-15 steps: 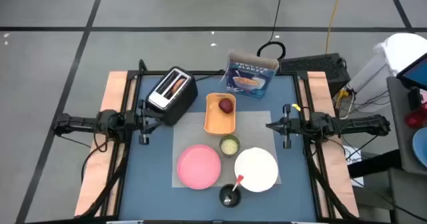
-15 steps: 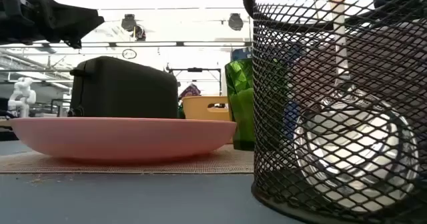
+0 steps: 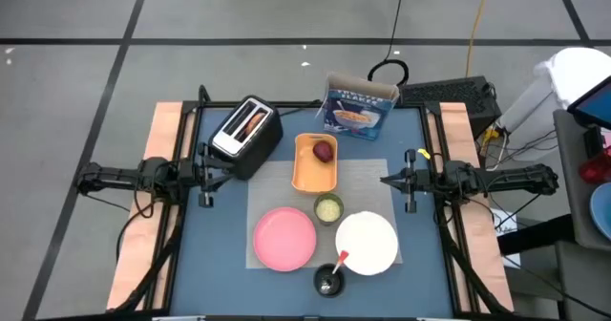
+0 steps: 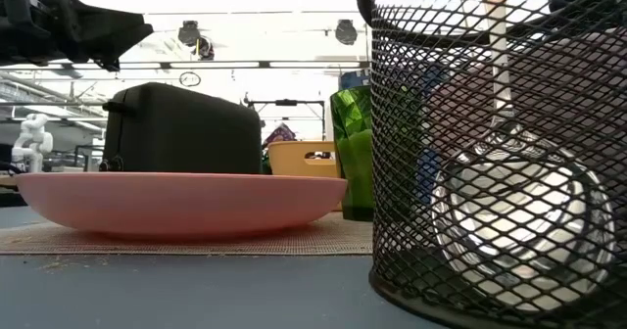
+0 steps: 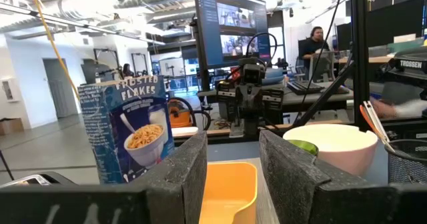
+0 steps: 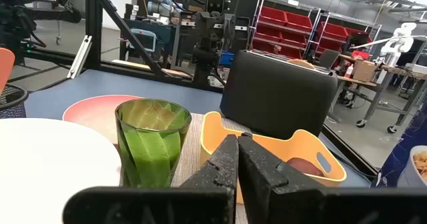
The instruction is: Arrange a breakfast setting
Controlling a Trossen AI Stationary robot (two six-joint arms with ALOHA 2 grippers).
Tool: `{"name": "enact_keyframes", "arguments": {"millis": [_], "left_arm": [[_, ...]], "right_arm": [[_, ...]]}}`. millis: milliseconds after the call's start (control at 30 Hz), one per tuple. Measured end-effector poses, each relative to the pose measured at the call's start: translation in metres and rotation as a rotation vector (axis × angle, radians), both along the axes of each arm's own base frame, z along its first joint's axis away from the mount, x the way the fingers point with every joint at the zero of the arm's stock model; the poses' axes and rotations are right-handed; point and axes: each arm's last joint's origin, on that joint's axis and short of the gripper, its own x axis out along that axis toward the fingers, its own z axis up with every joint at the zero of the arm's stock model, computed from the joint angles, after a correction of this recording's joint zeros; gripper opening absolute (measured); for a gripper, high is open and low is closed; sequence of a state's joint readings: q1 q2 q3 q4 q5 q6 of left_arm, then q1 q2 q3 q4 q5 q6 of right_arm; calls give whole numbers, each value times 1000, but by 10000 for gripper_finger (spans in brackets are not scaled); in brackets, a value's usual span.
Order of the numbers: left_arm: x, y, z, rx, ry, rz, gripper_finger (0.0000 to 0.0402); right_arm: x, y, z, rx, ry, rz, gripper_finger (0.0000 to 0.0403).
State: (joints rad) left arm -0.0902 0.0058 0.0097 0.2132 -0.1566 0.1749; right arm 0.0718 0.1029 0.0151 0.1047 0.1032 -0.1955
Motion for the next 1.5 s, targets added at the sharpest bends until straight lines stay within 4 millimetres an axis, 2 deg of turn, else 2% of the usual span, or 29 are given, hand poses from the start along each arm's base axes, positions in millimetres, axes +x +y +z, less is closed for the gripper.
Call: {"name": "enact_keyframes", "arguments": {"millis": [1500], "left_arm": [[0, 0, 2, -2, -21, 0, 145]], "right_arm": [[0, 0, 0, 0, 0, -1, 2]]}}
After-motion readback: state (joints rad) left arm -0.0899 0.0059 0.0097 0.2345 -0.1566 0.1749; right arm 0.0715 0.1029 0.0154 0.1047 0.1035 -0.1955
